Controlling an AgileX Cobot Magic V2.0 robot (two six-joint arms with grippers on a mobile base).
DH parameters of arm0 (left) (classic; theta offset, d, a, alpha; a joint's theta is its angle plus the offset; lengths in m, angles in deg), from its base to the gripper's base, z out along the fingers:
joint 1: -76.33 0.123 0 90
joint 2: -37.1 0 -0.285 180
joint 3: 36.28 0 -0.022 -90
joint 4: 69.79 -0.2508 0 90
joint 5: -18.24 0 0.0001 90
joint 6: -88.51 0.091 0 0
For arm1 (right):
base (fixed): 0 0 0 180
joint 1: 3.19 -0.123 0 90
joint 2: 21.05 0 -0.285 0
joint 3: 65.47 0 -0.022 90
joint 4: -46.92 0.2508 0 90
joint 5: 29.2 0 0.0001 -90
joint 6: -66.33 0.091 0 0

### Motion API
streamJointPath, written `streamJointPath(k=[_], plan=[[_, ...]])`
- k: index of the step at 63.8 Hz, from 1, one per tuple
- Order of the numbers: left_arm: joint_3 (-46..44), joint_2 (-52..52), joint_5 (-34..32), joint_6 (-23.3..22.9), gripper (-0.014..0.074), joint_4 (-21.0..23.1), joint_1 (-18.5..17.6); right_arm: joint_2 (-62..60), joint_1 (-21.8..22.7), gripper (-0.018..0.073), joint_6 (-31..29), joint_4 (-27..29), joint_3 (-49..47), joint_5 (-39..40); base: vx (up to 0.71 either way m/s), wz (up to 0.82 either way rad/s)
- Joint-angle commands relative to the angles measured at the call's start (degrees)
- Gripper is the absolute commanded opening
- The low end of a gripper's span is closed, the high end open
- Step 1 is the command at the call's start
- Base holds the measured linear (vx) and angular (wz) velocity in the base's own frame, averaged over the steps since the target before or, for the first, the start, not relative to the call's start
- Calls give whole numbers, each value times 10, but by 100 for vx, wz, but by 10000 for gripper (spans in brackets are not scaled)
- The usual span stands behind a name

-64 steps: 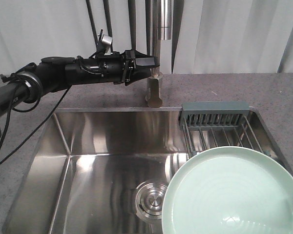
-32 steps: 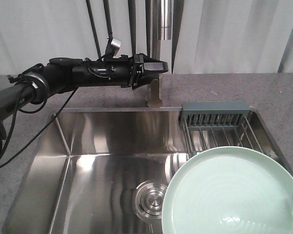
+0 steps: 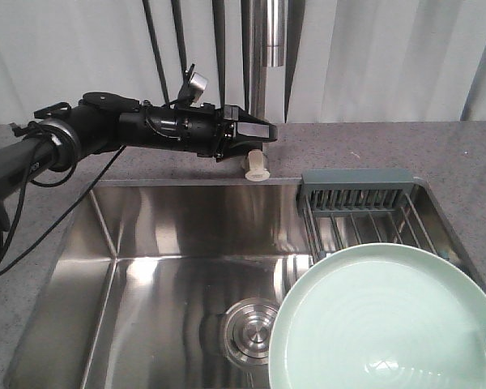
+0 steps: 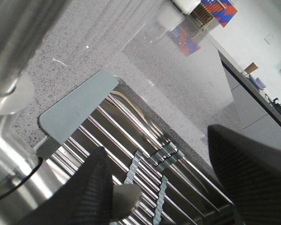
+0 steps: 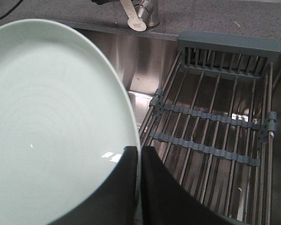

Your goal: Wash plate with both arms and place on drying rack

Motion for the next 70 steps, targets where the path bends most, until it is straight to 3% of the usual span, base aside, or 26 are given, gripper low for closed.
streamJointPath(k=[1,15,23,33,48,64,70], plan=[[-12,40,76,-14,411,18,-3,6,3,-4,-4,14,-14,36,0,0],[-12,41,76,-14,405,82,13,6,3,-4,-4,14,-14,36,0,0],[-12,46,83,-53,354,67,42,6,3,-4,-4,14,-14,36,0,0],[-12,77,83,-127,227,-38,90,6,3,-4,-4,14,-14,36,0,0],[-12,178,83,-179,-7,-224,142,6,3,-4,-4,14,-14,36,0,0],[-12,308,83,-242,-7,-420,150,6,3,-4,-4,14,-14,36,0,0],[-11,363,83,-263,-7,-474,150,6,3,-4,-4,14,-14,36,0,0]])
